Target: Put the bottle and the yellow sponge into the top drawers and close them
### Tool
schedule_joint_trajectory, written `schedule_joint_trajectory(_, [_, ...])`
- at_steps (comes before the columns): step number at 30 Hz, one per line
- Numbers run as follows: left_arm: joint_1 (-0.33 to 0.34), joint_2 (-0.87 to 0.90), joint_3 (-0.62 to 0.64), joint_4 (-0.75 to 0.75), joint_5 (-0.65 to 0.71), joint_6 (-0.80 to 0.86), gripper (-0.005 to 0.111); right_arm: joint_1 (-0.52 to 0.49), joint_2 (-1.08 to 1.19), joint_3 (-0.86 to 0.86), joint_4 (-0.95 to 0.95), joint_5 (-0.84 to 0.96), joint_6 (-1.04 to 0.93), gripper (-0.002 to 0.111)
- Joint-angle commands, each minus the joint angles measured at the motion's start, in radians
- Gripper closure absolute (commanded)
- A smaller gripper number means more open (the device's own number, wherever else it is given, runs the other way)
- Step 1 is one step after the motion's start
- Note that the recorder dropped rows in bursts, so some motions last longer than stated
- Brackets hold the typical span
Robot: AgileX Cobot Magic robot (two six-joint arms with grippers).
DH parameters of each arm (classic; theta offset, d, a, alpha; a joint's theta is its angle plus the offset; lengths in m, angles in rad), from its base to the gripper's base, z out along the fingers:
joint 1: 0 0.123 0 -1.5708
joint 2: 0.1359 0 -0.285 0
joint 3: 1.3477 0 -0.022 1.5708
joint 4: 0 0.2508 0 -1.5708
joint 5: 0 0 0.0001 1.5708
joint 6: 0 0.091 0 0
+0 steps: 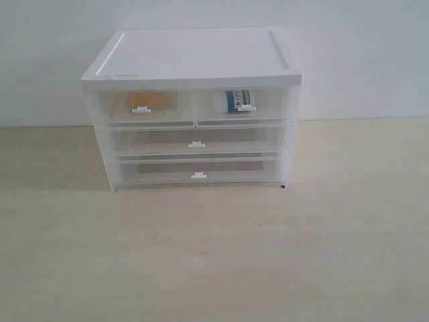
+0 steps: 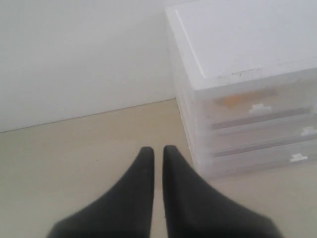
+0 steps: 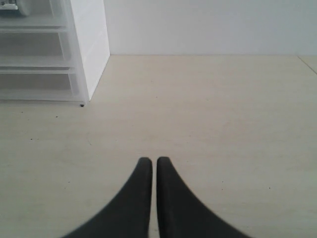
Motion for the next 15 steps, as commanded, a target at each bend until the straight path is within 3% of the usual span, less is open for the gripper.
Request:
schedule_joint_trajectory(1, [0.003,-0.12,0.093,0.022,-0.022,0.006,0.102,-0.002,-0.005,0.005,0.002,-0.007,-0.005,0.107])
schedule_joint_trajectory(6, [0.003,-0.236,0.145,-0.045,0.079,0.004,0.102,-0.002,-0.005,0.005,0.002,-0.007,-0.005,0.107])
schedule_joint_trajectory(15, [0.003,-0.325,0.145,-0.069,0.133,0.004,0.102,-0.002,-0.005,0.005,0.002,-0.007,-0.005,0.107])
